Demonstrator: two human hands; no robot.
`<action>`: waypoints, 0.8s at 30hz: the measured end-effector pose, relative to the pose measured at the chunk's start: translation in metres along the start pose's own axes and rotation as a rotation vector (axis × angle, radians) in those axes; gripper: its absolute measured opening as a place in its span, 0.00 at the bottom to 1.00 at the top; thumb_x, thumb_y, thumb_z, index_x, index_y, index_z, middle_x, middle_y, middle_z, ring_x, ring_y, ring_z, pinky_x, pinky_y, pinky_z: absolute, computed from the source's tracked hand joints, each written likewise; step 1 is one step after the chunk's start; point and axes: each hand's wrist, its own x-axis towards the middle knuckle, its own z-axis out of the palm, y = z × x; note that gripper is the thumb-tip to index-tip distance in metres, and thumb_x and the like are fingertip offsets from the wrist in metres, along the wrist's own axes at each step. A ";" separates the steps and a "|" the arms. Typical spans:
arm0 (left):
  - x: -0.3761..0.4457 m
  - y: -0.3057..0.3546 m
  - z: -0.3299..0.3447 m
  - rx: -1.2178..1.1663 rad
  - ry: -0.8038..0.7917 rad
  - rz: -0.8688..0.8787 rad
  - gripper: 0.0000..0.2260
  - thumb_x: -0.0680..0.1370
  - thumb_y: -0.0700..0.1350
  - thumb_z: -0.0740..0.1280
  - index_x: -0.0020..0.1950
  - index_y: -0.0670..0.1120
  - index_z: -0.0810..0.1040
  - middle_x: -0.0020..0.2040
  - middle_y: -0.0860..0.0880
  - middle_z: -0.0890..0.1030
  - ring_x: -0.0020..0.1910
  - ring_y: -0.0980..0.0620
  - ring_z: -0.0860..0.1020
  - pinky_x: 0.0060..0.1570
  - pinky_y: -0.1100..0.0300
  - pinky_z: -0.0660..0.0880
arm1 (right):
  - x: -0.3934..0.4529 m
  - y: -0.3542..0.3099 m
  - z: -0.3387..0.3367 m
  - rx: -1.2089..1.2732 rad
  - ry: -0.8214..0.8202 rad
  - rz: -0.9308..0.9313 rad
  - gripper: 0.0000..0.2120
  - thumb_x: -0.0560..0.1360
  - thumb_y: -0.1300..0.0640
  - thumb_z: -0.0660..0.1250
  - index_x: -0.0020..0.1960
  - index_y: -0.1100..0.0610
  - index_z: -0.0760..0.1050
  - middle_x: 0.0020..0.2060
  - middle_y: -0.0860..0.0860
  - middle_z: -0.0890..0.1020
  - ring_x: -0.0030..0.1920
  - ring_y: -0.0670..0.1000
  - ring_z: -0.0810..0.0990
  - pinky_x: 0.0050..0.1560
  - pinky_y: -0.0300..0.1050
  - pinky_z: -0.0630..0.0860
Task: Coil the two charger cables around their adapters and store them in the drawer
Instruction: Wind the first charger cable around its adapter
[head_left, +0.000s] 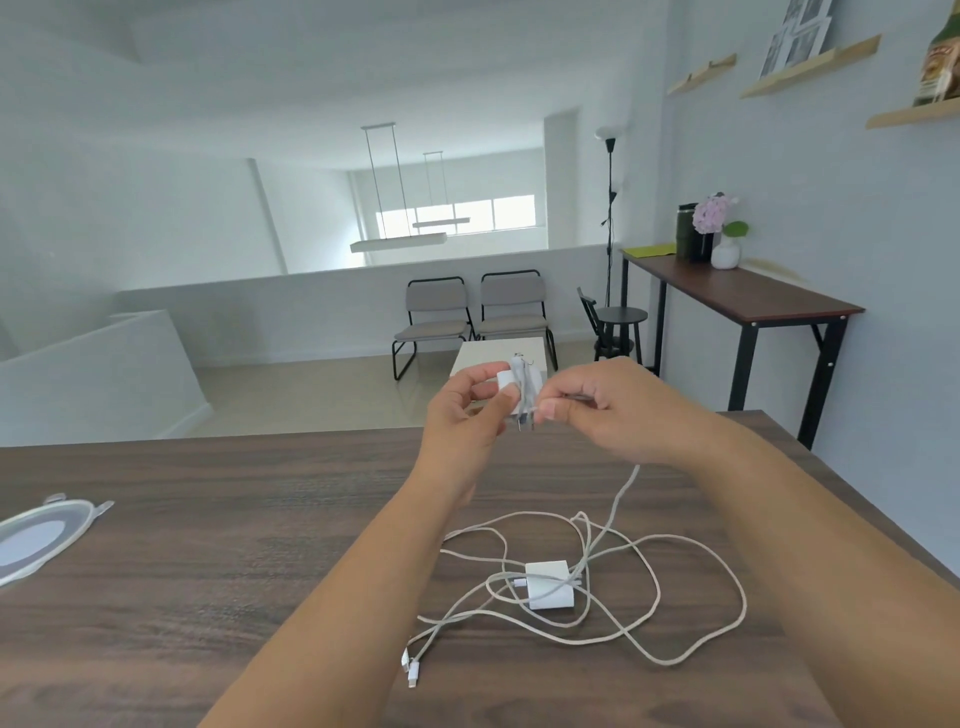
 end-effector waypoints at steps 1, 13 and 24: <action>0.000 0.001 0.000 0.019 -0.019 0.018 0.09 0.78 0.37 0.68 0.56 0.47 0.79 0.42 0.51 0.79 0.36 0.56 0.76 0.39 0.64 0.74 | 0.001 0.000 -0.001 -0.004 0.003 -0.006 0.09 0.78 0.54 0.64 0.42 0.45 0.80 0.32 0.39 0.81 0.34 0.41 0.75 0.38 0.32 0.70; -0.016 -0.007 0.002 0.245 -0.335 0.073 0.13 0.77 0.39 0.70 0.57 0.53 0.81 0.49 0.42 0.83 0.43 0.51 0.80 0.49 0.58 0.79 | 0.008 0.025 -0.020 0.076 0.017 0.058 0.08 0.68 0.49 0.76 0.36 0.50 0.80 0.27 0.41 0.77 0.29 0.40 0.72 0.35 0.36 0.70; -0.033 -0.003 -0.008 0.281 -0.383 0.170 0.16 0.79 0.44 0.63 0.61 0.62 0.66 0.51 0.64 0.71 0.50 0.52 0.78 0.48 0.50 0.78 | 0.010 0.049 0.014 0.542 0.174 0.010 0.12 0.65 0.49 0.74 0.40 0.57 0.80 0.36 0.48 0.83 0.39 0.49 0.78 0.45 0.42 0.75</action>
